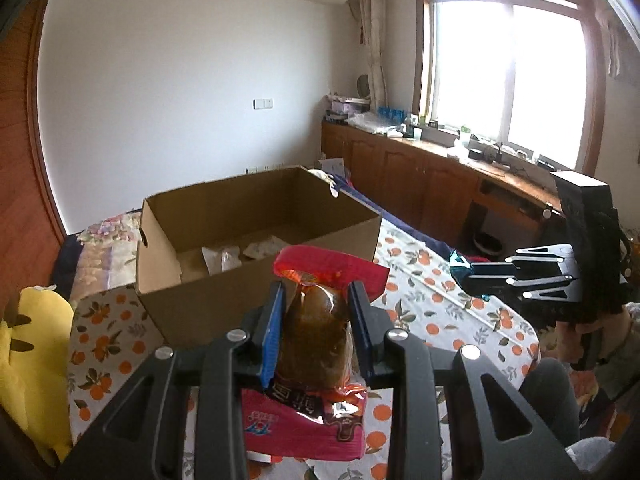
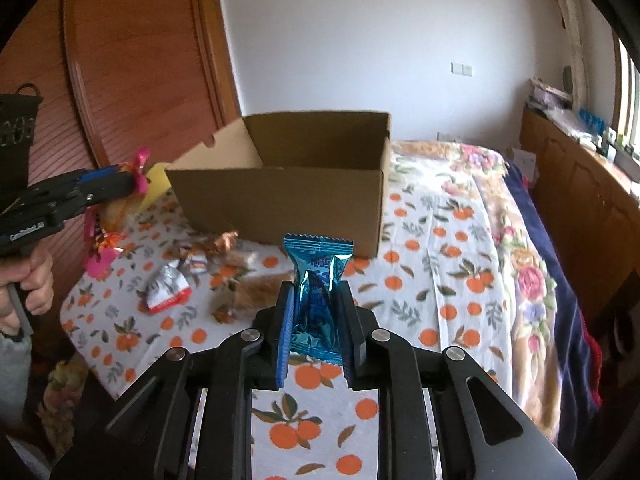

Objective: Organize snacks
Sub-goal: 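Lift both held snacks and carry them toward the cardboard box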

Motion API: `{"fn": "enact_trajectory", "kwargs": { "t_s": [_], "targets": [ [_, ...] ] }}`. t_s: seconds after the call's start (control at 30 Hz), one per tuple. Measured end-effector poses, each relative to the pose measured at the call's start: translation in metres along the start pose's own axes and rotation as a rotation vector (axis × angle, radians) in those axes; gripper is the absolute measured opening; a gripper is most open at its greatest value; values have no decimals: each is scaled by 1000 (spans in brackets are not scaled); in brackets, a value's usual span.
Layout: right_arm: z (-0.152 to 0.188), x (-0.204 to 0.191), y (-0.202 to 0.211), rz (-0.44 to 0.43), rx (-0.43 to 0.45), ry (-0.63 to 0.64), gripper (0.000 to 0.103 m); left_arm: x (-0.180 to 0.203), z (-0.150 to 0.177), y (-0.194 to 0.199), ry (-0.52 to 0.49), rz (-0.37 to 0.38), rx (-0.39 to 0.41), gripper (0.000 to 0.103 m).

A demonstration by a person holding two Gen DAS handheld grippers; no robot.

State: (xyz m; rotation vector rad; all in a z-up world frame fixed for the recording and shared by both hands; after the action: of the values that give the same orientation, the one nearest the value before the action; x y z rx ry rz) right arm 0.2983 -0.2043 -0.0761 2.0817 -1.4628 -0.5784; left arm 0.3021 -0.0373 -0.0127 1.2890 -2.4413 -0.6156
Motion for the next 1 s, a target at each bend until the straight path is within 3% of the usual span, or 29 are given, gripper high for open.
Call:
{"fn": "enact_trajectory", "kwargs": {
  "t_s": [0.4, 1.0],
  "targets": [
    [-32, -4, -8, -26, 33, 32, 18, -21, -33, -15, -2, -4, 62, 30],
    [-108, -14, -56, -45, 82, 110, 18, -90, -78, -71, 45, -7, 140, 30]
  ]
}}
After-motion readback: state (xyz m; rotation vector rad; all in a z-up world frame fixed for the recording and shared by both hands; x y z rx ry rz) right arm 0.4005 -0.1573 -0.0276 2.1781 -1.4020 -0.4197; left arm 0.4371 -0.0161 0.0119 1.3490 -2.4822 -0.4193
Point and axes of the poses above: each gripper's, at about its wrist camera, not at the fingertips, and y roughly against the way its jaws point, x to its right, z to its underside, the point moved 6 cm from there along -y, roughly the way its jaws point, and after that the axes turned 2 degrees about z, right-handed, at the moved point
